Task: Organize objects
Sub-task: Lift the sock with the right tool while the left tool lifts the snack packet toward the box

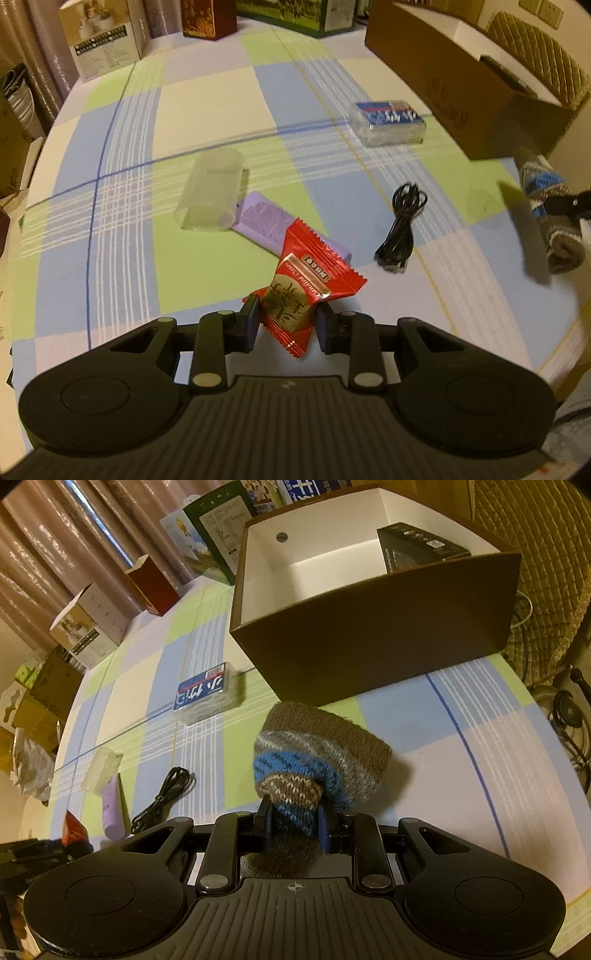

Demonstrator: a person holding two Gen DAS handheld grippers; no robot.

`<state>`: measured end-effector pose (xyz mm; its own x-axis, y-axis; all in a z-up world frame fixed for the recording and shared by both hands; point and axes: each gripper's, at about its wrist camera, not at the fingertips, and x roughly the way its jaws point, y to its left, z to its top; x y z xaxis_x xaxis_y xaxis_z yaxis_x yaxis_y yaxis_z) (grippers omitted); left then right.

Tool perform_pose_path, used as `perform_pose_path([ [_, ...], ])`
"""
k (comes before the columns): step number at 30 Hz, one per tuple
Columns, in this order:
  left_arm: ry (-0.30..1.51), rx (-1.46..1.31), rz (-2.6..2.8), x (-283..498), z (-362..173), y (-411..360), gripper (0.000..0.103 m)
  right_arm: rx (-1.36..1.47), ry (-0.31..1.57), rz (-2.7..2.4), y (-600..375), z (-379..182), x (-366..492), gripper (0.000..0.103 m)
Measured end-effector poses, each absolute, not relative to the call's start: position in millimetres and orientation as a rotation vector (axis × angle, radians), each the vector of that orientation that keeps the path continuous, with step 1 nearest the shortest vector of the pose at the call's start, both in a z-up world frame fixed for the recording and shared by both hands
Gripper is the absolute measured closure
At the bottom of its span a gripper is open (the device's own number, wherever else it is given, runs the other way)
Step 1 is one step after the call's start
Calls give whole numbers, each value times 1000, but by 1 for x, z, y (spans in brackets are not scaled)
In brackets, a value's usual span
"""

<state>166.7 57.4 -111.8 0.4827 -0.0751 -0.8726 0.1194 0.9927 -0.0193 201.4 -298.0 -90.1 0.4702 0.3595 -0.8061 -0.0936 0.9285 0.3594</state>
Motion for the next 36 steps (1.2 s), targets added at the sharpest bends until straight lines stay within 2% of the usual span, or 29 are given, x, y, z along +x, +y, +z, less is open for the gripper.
perform_pose_path([
  [15, 914, 15, -142, 181, -44, 21, 77, 258, 932, 374, -326, -42, 211, 83],
  [26, 789, 46, -298, 230, -7, -68, 77, 198, 805, 428, -350, -3, 253, 83],
  [36, 723, 75, -381, 303, 12, -145, 77, 129, 744, 464, -368, 8, 324, 83],
])
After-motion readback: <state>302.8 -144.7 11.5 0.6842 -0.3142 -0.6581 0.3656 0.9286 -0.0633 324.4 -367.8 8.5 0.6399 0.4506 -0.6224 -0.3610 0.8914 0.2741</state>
